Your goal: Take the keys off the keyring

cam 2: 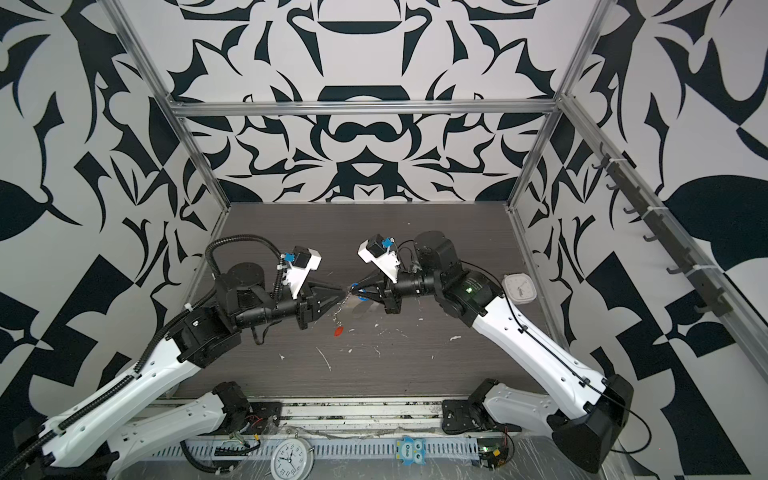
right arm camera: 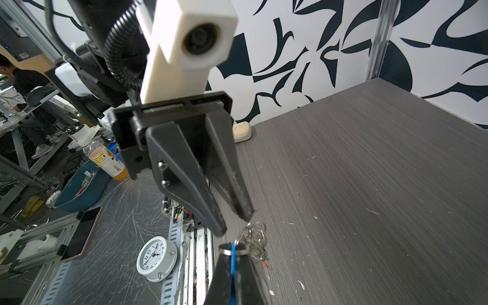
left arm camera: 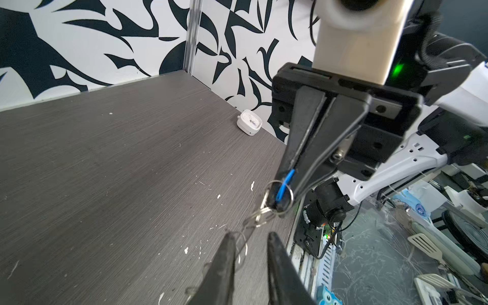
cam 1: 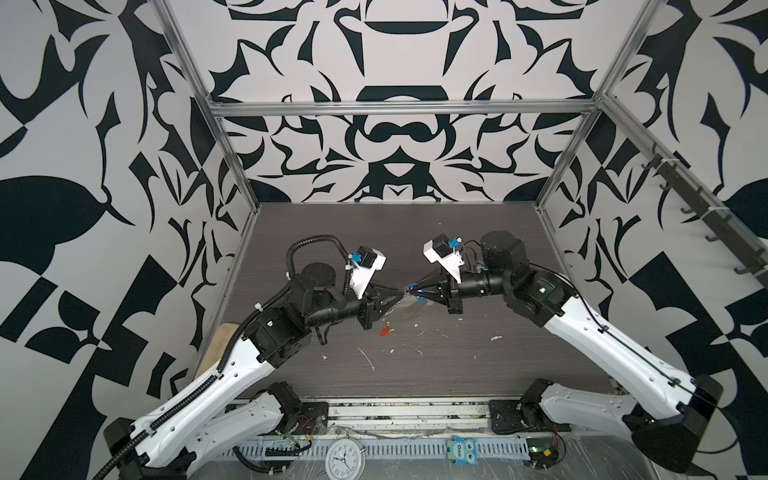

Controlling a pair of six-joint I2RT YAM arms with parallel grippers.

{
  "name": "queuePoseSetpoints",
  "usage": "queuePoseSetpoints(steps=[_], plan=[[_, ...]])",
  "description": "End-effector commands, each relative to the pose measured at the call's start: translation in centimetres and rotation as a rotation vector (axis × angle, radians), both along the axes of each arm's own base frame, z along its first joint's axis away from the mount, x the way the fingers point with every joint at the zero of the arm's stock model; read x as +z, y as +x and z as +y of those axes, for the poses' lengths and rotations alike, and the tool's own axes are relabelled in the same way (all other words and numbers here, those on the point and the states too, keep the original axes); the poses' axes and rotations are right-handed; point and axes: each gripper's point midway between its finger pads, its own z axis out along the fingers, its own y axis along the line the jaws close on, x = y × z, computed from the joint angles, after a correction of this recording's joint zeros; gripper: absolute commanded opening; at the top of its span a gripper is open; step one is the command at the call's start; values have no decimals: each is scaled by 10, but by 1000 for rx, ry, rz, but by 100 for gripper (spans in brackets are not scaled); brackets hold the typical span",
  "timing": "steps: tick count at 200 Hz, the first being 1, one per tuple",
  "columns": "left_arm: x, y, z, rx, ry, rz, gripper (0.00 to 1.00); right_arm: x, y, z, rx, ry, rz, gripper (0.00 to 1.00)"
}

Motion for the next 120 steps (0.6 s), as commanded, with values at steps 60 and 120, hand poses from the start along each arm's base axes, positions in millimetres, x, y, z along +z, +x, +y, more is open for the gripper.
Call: queuePoseSetpoints(steps=[60,120], plan=[[10,-7,-14,-86,-42,-18,18,32,-7,-2,25,81,-69,0],[22,-14,-15,-118,-103,-22,0,31,-5,-2,17,82,-70,0]])
